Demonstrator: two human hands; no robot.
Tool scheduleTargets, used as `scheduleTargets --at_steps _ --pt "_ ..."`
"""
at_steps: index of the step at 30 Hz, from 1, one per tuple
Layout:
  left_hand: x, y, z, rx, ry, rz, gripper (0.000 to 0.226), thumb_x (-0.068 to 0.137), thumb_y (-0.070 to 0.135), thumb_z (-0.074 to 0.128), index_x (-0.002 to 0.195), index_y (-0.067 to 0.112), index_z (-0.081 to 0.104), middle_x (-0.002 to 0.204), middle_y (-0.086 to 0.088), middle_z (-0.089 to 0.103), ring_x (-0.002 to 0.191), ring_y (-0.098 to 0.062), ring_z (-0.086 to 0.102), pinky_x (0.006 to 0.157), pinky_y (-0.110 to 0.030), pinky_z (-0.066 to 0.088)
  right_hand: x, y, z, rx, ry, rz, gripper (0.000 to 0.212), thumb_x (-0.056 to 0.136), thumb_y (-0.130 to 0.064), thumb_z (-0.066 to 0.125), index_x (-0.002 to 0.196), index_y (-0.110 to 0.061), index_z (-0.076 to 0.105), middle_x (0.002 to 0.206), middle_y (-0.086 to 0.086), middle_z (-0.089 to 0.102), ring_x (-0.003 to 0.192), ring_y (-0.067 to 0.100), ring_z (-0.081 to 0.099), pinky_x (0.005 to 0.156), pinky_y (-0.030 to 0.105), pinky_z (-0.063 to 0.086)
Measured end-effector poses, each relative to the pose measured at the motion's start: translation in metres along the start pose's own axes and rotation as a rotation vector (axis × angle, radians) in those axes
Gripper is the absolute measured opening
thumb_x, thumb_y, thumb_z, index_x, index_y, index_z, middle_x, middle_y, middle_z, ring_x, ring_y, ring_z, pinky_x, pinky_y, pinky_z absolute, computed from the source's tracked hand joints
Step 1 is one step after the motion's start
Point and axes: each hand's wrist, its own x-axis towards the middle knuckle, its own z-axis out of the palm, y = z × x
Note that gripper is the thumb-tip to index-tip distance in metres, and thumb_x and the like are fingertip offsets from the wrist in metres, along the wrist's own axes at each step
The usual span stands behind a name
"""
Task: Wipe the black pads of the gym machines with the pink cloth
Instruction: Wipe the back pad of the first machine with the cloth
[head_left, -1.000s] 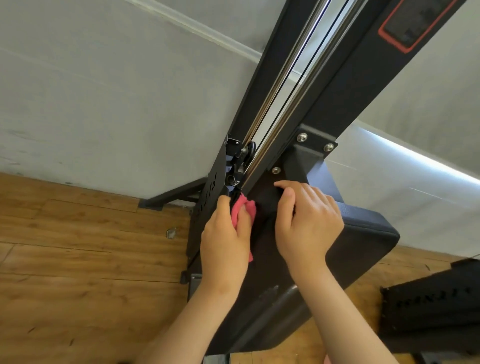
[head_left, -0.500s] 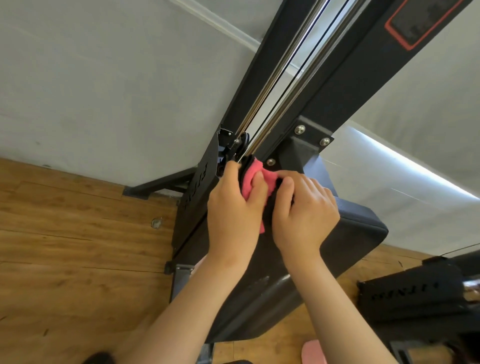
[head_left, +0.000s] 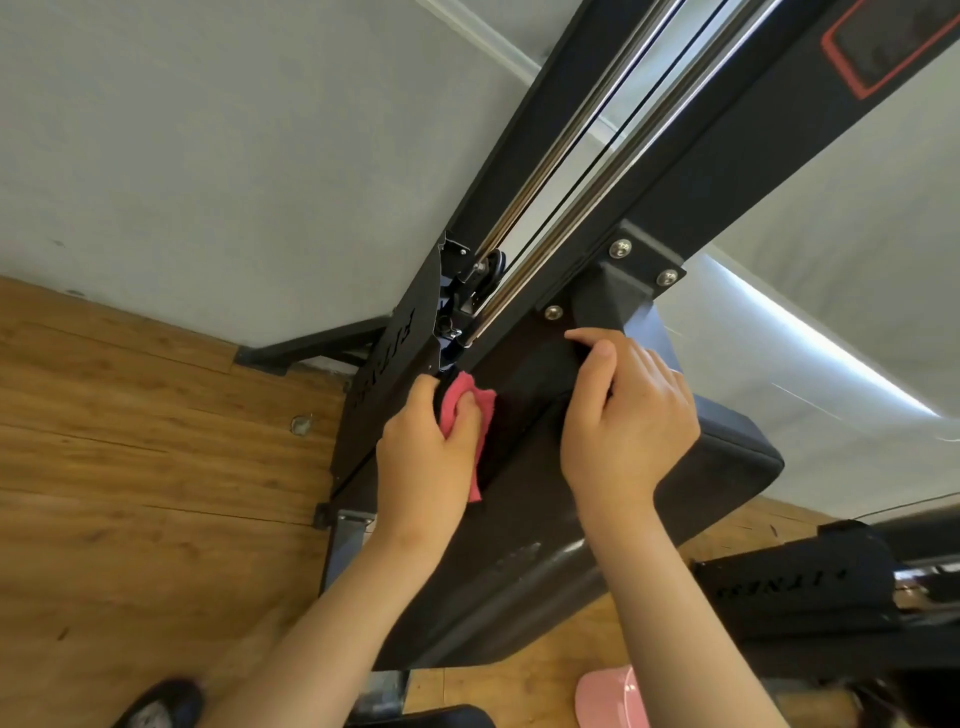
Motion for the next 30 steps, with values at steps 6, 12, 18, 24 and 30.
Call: scheduleTargets --at_steps 6,12,18,24,30 --pt "0.013 0.053 0.004 -0.053 0.031 0.196 0.015 0.096 0.032 0.049 0.095 0.017 0.052 0.071 0.005 0.053 0.060 -0.008 0.055 0.052 -0.018 0.044 0.001 0.000 0.000 0.018 -0.021 -0.006 0.046 0.097 -0.025 0.031 0.084 -0.021 0.074 0.065 -0.008 0.059 0.058 0.005 0.046 0.061 0.024 0.032" --pt "0.013 0.013 0.006 0.165 0.022 0.121 0.024 0.097 0.035 0.045 0.107 0.014 0.053 0.077 0.007 0.057 0.060 -0.004 0.055 0.047 -0.016 0.037 0.001 -0.002 -0.002 0.005 -0.039 0.016 0.046 0.097 -0.025 0.029 0.085 -0.021 0.074 0.064 -0.013 0.052 0.058 0.005 0.044 0.064 0.023 0.031" --pt "-0.011 -0.043 -0.008 0.188 -0.090 -0.116 0.026 0.097 0.034 0.045 0.110 0.012 0.053 0.081 0.004 0.059 0.072 -0.012 0.064 0.054 -0.024 0.049 0.002 0.000 -0.004 0.036 -0.087 0.018 0.046 0.098 -0.028 0.029 0.090 -0.020 0.074 0.070 -0.006 0.062 0.064 0.004 0.049 0.067 0.023 0.036" --pt "0.001 0.003 -0.009 0.004 -0.063 0.047 0.020 0.097 0.034 0.043 0.101 0.018 0.054 0.073 0.004 0.057 0.061 -0.005 0.059 0.045 -0.015 0.043 0.006 -0.004 -0.019 0.012 -0.187 -0.090 0.031 0.095 -0.040 0.047 0.099 -0.020 0.071 0.092 -0.007 0.069 0.087 0.004 0.058 0.091 0.035 0.046" --pt "-0.002 0.004 0.003 0.024 0.023 0.085 0.035 0.091 0.045 0.038 0.098 0.014 0.053 0.072 0.003 0.057 0.059 -0.008 0.057 0.049 -0.027 0.046 -0.004 -0.008 0.002 0.004 -0.058 -0.167 0.035 0.096 -0.030 0.041 0.097 -0.017 0.074 0.086 -0.004 0.071 0.080 0.012 0.064 0.072 0.029 0.042"
